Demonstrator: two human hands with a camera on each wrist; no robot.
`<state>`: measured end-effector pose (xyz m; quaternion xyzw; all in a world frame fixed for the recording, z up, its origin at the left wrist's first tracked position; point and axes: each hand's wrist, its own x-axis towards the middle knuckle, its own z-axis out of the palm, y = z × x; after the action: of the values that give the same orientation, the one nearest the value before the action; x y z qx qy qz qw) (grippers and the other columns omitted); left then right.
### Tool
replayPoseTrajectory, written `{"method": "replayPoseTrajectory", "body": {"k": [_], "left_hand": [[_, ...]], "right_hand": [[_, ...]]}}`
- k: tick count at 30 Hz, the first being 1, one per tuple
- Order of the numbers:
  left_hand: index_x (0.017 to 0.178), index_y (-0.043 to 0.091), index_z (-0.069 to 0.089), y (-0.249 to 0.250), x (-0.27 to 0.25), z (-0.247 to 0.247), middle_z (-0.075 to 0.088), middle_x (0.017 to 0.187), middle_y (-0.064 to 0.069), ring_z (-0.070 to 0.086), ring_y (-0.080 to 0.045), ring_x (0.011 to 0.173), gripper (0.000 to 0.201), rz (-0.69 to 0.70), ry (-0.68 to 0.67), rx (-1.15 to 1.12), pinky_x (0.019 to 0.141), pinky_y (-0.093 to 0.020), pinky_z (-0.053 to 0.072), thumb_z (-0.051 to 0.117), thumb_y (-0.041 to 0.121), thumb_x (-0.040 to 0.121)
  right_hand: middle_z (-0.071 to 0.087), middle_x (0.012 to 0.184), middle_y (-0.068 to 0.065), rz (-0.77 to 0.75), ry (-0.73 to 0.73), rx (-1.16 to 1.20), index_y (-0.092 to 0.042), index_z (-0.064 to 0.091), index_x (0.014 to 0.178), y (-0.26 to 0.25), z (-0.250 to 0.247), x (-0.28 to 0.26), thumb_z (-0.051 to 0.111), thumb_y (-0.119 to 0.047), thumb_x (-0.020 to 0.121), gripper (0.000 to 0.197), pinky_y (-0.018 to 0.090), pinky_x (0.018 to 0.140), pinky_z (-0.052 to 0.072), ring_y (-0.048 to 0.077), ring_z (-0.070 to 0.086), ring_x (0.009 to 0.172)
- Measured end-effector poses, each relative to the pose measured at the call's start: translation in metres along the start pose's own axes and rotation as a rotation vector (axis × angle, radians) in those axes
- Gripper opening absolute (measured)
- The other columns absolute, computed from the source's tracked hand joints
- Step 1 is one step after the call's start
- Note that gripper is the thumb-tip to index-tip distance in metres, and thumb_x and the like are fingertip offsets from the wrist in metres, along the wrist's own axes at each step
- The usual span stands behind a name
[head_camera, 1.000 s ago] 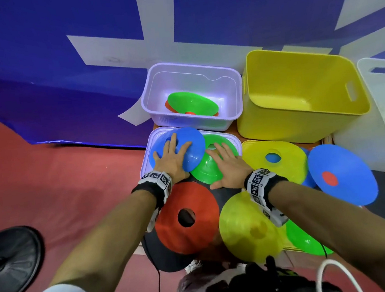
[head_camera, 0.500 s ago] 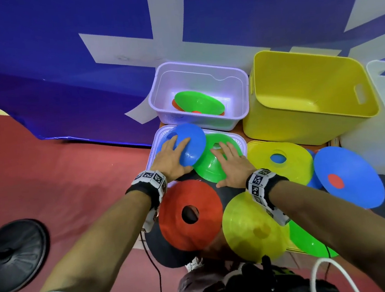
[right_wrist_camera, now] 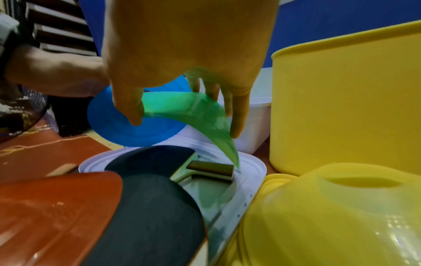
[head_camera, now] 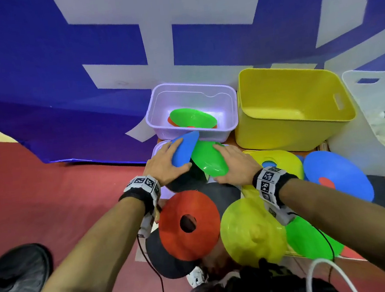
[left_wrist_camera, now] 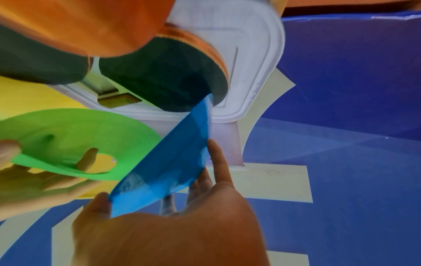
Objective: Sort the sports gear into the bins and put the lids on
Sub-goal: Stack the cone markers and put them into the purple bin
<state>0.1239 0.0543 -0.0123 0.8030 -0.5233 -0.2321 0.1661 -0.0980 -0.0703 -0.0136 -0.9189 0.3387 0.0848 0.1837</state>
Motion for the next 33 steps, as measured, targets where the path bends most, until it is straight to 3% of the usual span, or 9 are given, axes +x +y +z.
{"method": "replayPoseTrajectory", "body": {"k": [3,10,13,17,23,26,29,31,33], "left_hand": [[0.149,0.043,0.023,0.017,0.004,-0.012,0.035,0.153,0.01,0.043,-0.021,0.134,0.092,0.024,0.023,-0.004,0.105,-0.047,0.04,0.045,0.076,0.066],[0.141,0.048,0.031,0.031,0.009,-0.041,0.049,0.144,0.006,0.054,-0.027,0.123,0.072,0.058,0.03,-0.024,0.098,-0.042,0.045,0.05,0.07,0.075],[0.142,0.048,0.03,0.031,0.008,-0.054,0.051,0.142,0.003,0.056,-0.028,0.117,0.064,0.059,0.056,-0.018,0.093,-0.041,0.048,0.056,0.063,0.085],[0.145,0.045,0.03,0.03,0.001,-0.067,0.043,0.144,-0.001,0.056,-0.031,0.117,0.064,0.044,0.141,-0.054,0.094,-0.042,0.047,0.057,0.057,0.089],[0.144,0.037,0.033,0.038,-0.004,-0.079,0.037,0.138,-0.006,0.057,-0.032,0.108,0.061,0.023,0.252,-0.179,0.083,-0.034,0.043,0.061,0.047,0.091],[0.145,0.037,0.032,0.039,-0.004,-0.085,0.038,0.137,-0.006,0.056,-0.03,0.109,0.063,0.026,0.298,-0.206,0.084,-0.036,0.045,0.061,0.047,0.09],[0.143,0.043,0.029,0.034,-0.002,-0.09,0.04,0.137,-0.004,0.056,-0.03,0.11,0.062,0.024,0.317,-0.227,0.09,-0.042,0.048,0.06,0.051,0.089],[0.141,0.047,0.028,0.03,0.002,-0.094,0.041,0.137,-0.002,0.056,-0.029,0.11,0.062,0.017,0.321,-0.249,0.094,-0.048,0.048,0.059,0.054,0.088],[0.139,0.048,0.029,0.026,0.006,-0.096,0.043,0.135,-0.002,0.057,-0.029,0.109,0.06,0.015,0.322,-0.28,0.094,-0.05,0.049,0.06,0.055,0.088]], "right_hand": [[0.042,0.143,0.007,0.028,0.067,0.041,-0.022,0.016,0.153,0.0,-0.017,-0.004,0.068,-0.064,0.074,0.104,0.035,0.099,0.039,0.025,0.04,0.132],[0.065,0.123,0.001,0.1,0.195,0.18,-0.036,0.036,0.139,0.002,-0.052,-0.004,0.059,-0.075,0.074,0.08,0.037,0.083,0.051,0.027,0.062,0.108],[0.067,0.119,0.003,0.087,0.22,0.184,-0.036,0.035,0.141,-0.001,-0.064,0.0,0.057,-0.078,0.073,0.083,0.038,0.083,0.052,0.027,0.063,0.105],[0.058,0.131,0.001,0.003,0.237,0.264,-0.039,0.034,0.142,-0.01,-0.077,0.007,0.061,-0.074,0.073,0.081,0.039,0.092,0.049,0.024,0.059,0.112],[0.056,0.126,-0.001,-0.03,0.261,0.545,-0.047,0.042,0.127,-0.019,-0.089,0.025,0.068,-0.068,0.061,0.074,0.042,0.093,0.051,0.019,0.06,0.106],[0.059,0.122,-0.004,-0.01,0.283,0.751,-0.042,0.046,0.127,-0.024,-0.097,0.034,0.078,-0.053,0.068,0.068,0.042,0.091,0.054,0.016,0.064,0.102],[0.058,0.12,-0.006,0.011,0.308,0.912,-0.028,0.045,0.136,-0.03,-0.105,0.044,0.076,-0.037,0.082,0.063,0.032,0.093,0.051,0.012,0.06,0.105],[0.057,0.12,-0.004,0.035,0.323,0.997,-0.025,0.043,0.138,-0.035,-0.109,0.051,0.072,-0.035,0.087,0.06,0.03,0.093,0.05,0.013,0.06,0.107],[0.059,0.119,-0.003,0.066,0.307,1.091,-0.028,0.042,0.137,-0.039,-0.109,0.062,0.07,-0.039,0.088,0.057,0.037,0.095,0.052,0.017,0.063,0.108]]}}
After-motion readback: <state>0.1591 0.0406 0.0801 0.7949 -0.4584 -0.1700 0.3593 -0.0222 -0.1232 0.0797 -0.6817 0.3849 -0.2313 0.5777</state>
